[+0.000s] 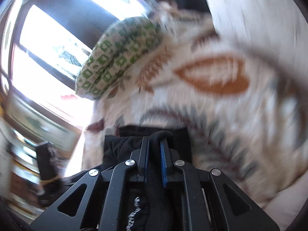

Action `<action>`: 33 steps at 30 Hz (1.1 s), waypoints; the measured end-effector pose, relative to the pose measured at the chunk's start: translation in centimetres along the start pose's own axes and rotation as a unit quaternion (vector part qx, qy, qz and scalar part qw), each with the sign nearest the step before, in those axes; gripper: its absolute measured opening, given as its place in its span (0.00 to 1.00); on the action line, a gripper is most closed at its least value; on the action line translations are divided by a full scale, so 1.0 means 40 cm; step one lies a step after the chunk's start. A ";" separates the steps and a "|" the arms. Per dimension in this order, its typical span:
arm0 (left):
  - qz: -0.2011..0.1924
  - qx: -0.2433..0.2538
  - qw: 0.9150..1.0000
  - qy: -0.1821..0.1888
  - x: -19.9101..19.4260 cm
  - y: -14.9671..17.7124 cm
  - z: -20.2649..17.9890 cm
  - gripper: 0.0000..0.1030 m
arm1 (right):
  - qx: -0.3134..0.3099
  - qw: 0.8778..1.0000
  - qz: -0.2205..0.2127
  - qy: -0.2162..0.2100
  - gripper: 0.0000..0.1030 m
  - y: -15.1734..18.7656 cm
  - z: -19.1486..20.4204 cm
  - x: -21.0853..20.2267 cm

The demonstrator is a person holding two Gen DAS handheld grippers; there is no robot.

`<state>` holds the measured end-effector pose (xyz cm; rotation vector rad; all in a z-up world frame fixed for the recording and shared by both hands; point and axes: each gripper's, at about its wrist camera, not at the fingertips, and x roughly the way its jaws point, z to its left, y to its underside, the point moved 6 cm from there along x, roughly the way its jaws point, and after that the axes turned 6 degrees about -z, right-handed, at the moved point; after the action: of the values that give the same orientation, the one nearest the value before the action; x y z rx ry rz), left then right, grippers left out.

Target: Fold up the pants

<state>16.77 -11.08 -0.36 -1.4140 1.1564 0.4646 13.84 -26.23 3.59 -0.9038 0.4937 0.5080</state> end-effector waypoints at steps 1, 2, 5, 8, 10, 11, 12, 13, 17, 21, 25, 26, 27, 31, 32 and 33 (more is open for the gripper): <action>-0.003 -0.001 1.000 -0.002 -0.002 -0.002 -0.003 0.80 | -0.051 0.998 -0.006 0.037 0.09 -0.005 0.023 0.000; -0.004 -0.002 1.000 -0.007 0.001 0.000 -0.005 0.80 | -0.080 0.995 -0.001 0.061 0.09 0.000 0.030 0.011; 0.011 -0.009 1.000 -0.020 0.033 0.020 0.003 0.89 | -0.113 0.988 0.027 0.102 0.09 0.038 0.004 0.061; 0.009 -0.035 0.999 -0.003 0.046 0.035 0.023 0.93 | -0.083 0.991 0.042 0.095 0.10 0.068 -0.062 0.085; 0.004 -0.026 1.000 -0.005 0.036 0.033 0.018 0.92 | -0.059 0.994 0.043 0.078 0.13 0.062 -0.076 0.077; 0.003 -0.026 1.000 -0.003 0.030 0.031 0.017 0.91 | -0.057 0.995 0.043 0.076 0.17 0.057 -0.075 0.073; 0.000 -0.030 1.000 0.001 0.017 0.028 0.017 0.88 | -0.055 0.994 0.040 0.080 0.28 0.048 -0.077 0.062; -0.006 -0.035 0.999 0.006 -0.001 0.026 0.017 0.87 | -0.049 0.995 0.034 0.079 0.29 0.039 -0.077 0.048; -0.034 -0.019 0.999 0.024 -0.090 0.041 0.005 0.87 | -0.040 0.996 0.023 0.070 0.29 0.026 -0.050 -0.018; -0.045 0.000 0.999 0.028 -0.147 0.086 -0.006 0.87 | -0.033 0.997 0.029 0.063 0.29 0.066 -0.009 -0.066; -0.036 0.044 0.998 0.009 -0.152 0.142 -0.019 0.86 | -0.038 0.997 0.047 0.044 0.27 0.132 0.045 -0.096; -0.030 0.053 0.998 0.002 -0.146 0.157 -0.020 0.85 | -0.046 0.996 0.056 0.042 0.26 0.154 0.059 -0.098; -0.025 0.055 0.998 -0.001 -0.140 0.168 -0.017 0.85 | -0.055 0.995 0.066 0.045 0.26 0.175 0.068 -0.097; -0.010 0.047 0.999 -0.004 -0.104 0.206 0.009 0.86 | -0.088 0.987 0.107 0.083 0.20 0.276 0.044 -0.060; -0.009 0.043 0.999 -0.002 -0.094 0.215 0.018 0.87 | -0.101 0.987 0.097 0.081 0.20 0.282 0.041 -0.061; -0.014 0.039 0.999 0.002 -0.092 0.220 0.022 0.87 | -0.113 0.986 0.094 0.081 0.19 0.285 0.044 -0.060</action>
<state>8.14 -7.31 -2.07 -1.3627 1.1454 0.3926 5.41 -19.33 -0.94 -1.1289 0.6832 0.6755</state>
